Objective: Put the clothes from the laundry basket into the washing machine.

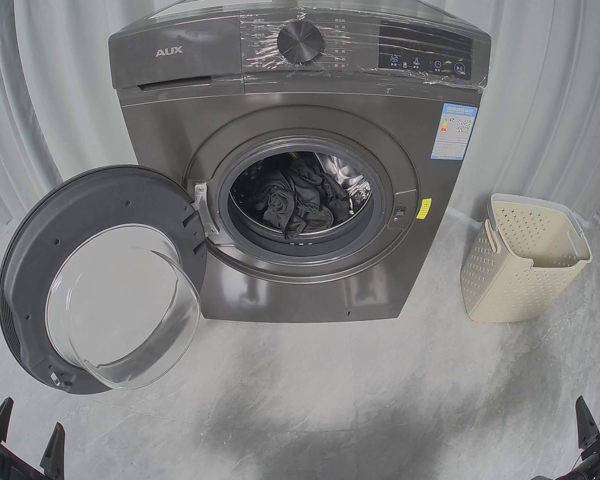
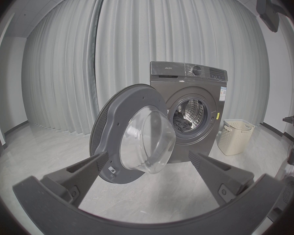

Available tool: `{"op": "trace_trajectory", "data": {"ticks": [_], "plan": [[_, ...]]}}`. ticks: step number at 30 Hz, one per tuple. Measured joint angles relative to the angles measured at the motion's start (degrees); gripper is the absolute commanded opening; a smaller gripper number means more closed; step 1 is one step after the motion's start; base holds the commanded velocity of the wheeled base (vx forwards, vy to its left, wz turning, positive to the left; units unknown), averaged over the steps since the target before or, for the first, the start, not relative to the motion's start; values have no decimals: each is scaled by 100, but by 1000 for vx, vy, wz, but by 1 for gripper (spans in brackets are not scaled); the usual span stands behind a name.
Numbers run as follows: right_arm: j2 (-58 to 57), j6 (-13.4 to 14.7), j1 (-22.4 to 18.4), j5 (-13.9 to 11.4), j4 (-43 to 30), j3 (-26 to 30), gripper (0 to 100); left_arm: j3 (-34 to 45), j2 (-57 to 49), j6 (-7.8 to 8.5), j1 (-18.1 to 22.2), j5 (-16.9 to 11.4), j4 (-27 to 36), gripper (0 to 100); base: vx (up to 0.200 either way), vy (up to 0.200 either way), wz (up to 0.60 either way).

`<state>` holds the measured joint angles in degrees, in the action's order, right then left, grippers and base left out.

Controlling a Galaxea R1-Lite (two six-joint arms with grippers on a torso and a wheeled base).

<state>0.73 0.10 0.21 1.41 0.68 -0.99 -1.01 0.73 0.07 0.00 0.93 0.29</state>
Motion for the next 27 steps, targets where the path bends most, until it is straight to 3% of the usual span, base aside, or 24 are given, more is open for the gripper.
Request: {"op": "trace_trajectory", "data": {"ticks": [3,12,21,27], "plan": [[0,0,0,0,0,0,100,0,0,2,0,2,0,100,0,200,0],[4,-2,-7,-2,-2,-2,100,0,1,0,-5,2,0,100,0,0,0],[6,0,0,0,0,-2,100,0,4,-5,-5,2,0,100,0,200,0],[6,0,-7,0,0,-2,100,0,4,-5,-10,-4,0,100,0,0,0]]}}
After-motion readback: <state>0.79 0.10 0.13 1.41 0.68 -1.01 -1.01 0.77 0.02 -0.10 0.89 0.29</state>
